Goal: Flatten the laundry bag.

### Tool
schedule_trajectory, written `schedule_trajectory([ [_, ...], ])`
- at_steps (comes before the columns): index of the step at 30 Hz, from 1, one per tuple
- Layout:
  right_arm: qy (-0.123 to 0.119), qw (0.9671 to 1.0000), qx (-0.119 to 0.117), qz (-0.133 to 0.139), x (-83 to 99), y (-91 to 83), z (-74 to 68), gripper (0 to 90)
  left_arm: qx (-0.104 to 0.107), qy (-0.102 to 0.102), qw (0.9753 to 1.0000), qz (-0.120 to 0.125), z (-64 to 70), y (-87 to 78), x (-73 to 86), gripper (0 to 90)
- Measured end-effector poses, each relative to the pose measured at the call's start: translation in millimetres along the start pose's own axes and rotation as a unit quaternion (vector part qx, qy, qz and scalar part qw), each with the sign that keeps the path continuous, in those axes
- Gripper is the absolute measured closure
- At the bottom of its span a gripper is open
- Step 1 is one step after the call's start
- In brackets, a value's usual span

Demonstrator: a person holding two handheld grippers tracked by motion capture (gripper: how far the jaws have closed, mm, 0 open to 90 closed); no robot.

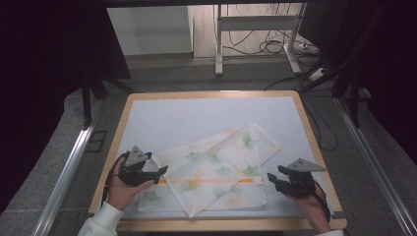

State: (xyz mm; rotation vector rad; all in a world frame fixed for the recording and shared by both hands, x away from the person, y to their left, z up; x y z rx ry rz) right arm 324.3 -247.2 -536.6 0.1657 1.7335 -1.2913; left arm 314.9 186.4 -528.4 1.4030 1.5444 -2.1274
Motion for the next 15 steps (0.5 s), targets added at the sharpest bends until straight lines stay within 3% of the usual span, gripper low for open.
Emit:
schedule_trajectory([
  [4, -0.006, 0.9999, -0.011, -0.002, 0.4, -1.9, -2.5, 68.3, 0.002, 0.002, 1.0, -0.001, 2.3, 0.5, -0.8, 22.4],
  [11, -0.013, 0.9995, -0.029, -0.006, 0.3, -3.1, -5.7, 86.5, -0.003, 0.006, 1.0, -0.002, 3.1, 1.5, -0.8, 22.3],
  [15, -0.016, 0.9992, -0.035, -0.008, 0.3, -3.3, -7.4, 88.8, -0.003, 0.008, 1.0, -0.003, 4.0, 2.2, -0.6, 22.3],
])
Point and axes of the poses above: each handheld gripper's, and its own axes: y roughly forward along the jaws, x roughly out of its underside, z roughly to its right, the point moved 6 cm from there along y, roughly forward along the jaws, and after that the axes turned 5 degrees about -z, right-handed, at the moved point
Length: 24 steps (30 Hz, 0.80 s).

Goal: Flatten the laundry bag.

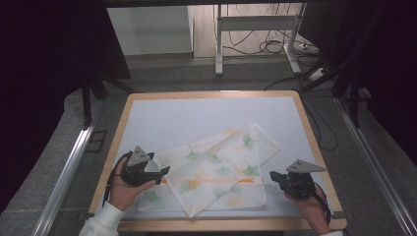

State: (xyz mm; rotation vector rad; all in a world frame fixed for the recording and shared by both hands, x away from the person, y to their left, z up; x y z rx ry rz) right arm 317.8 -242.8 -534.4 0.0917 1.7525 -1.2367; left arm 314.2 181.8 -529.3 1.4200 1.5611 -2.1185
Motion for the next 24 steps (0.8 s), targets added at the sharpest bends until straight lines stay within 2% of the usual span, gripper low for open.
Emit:
schedule_trajectory([
  [10, -0.011, 0.9999, -0.005, -0.003, -0.5, 2.8, -6.8, 88.9, 0.008, 0.011, 0.9999, -0.004, 7.6, 1.8, -1.6, 22.9],
  [16, -0.015, 0.9996, -0.021, -0.011, -0.6, 6.7, -17.2, 89.0, 0.02, 0.013, 0.9997, -0.003, 15.3, 2.5, -4.3, 23.1],
  [19, -0.02, 0.9993, -0.029, -0.016, -0.6, 9.5, -22.3, 89.0, 0.027, 0.018, 0.9995, -0.006, 22.3, 5.2, -5.7, 23.3],
  [20, -0.025, 0.999, -0.033, -0.018, -0.8, 11.0, -25.6, 89.0, 0.032, 0.025, 0.9991, -0.007, 29.1, 7.2, -7.4, 23.3],
  [24, -0.029, 0.9986, -0.039, -0.021, -0.7, 12.7, -29.9, 89.0, 0.036, 0.037, 0.9986, -0.01, 37.7, 9.9, -9.3, 23.3],
])
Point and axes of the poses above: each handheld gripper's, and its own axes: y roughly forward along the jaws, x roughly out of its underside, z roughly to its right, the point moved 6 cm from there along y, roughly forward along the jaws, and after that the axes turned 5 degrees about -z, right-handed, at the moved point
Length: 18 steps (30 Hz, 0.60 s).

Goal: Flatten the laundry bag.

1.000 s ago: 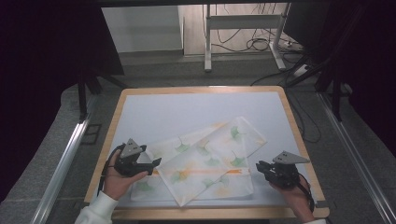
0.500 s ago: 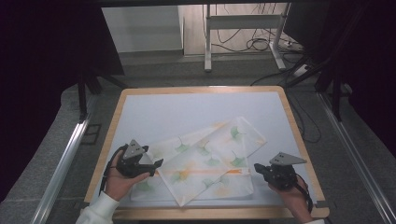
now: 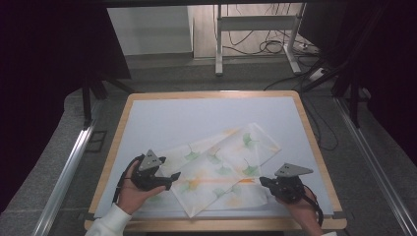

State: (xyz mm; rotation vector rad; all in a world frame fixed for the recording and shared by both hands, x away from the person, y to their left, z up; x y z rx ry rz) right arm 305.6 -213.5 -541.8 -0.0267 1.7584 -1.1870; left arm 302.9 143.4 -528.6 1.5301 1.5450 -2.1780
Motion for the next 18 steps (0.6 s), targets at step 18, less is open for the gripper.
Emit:
schedule_trajectory([
  [18, -0.025, 0.9987, -0.031, -0.032, -2.6, 23.5, -26.6, 88.9, 0.04, 0.051, 0.9977, -0.023, 46.3, 23.3, -13.0, 23.6],
])
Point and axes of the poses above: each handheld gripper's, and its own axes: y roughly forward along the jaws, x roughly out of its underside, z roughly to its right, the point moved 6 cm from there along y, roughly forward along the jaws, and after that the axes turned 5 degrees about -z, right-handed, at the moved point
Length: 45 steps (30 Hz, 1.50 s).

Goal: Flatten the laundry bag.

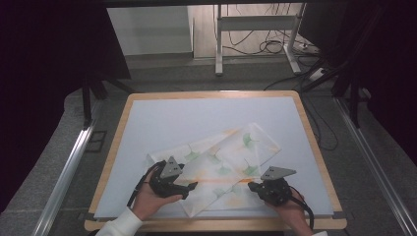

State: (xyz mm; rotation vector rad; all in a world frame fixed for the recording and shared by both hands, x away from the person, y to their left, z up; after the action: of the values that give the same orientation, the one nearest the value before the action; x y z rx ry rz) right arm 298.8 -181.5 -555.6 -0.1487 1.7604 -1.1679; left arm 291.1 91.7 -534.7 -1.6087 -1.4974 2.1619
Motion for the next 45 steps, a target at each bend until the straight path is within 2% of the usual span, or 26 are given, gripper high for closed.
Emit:
schedule_trajectory([
  [4, -0.005, 1.0, -0.004, -0.005, -0.7, 3.0, -4.0, 88.9, 0.007, 0.011, 0.9999, -0.005, 9.4, 7.3, -4.5, 23.6],
  [9, -0.007, 0.9999, -0.007, -0.008, -0.4, 4.3, -4.7, 88.9, 0.007, 0.027, 0.9996, -0.009, 20.4, 14.8, -9.1, 23.5],
  [14, -0.007, 0.9999, -0.009, -0.012, -0.2, 5.5, -6.1, 88.9, 0.019, 0.043, 0.9987, -0.019, 34.9, 25.7, -12.2, 23.5],
  [24, -0.011, 0.9996, -0.013, -0.021, 1.4, 8.3, -8.6, 88.9, 0.03, 0.051, 0.9976, -0.037, 48.8, 43.4, -15.1, 23.5],
  [30, -0.014, 0.9994, -0.014, -0.028, 2.7, 10.3, -9.8, 88.9, 0.037, 0.063, 0.9954, -0.062, 58.0, 61.5, -16.3, 23.6],
  [32, -0.016, 0.9994, -0.014, -0.029, 3.0, 10.6, -9.8, 88.9, 0.036, 0.067, 0.9947, -0.069, 58.1, 63.0, -16.1, 23.6],
  [34, -0.017, 0.9992, -0.016, -0.033, 3.6, 11.0, -10.1, 88.9, 0.036, 0.061, 0.9951, -0.069, 59.5, 67.2, -16.1, 23.8],
  [37, -0.017, 0.9991, -0.016, -0.035, 4.1, 11.7, -10.4, 88.9, 0.039, 0.062, 0.9942, -0.078, 58.9, 70.4, -15.0, 24.1],
  [39, -0.018, 0.999, -0.016, -0.036, 4.2, 11.6, -10.3, 88.9, 0.041, 0.057, 0.9947, -0.075, 59.0, 71.6, -15.2, 25.1],
  [45, -0.018, 0.999, -0.017, -0.037, 4.3, 11.7, -10.0, 88.7, 0.045, 0.049, 0.9952, -0.072, 54.2, 71.0, -15.1, 34.3],
])
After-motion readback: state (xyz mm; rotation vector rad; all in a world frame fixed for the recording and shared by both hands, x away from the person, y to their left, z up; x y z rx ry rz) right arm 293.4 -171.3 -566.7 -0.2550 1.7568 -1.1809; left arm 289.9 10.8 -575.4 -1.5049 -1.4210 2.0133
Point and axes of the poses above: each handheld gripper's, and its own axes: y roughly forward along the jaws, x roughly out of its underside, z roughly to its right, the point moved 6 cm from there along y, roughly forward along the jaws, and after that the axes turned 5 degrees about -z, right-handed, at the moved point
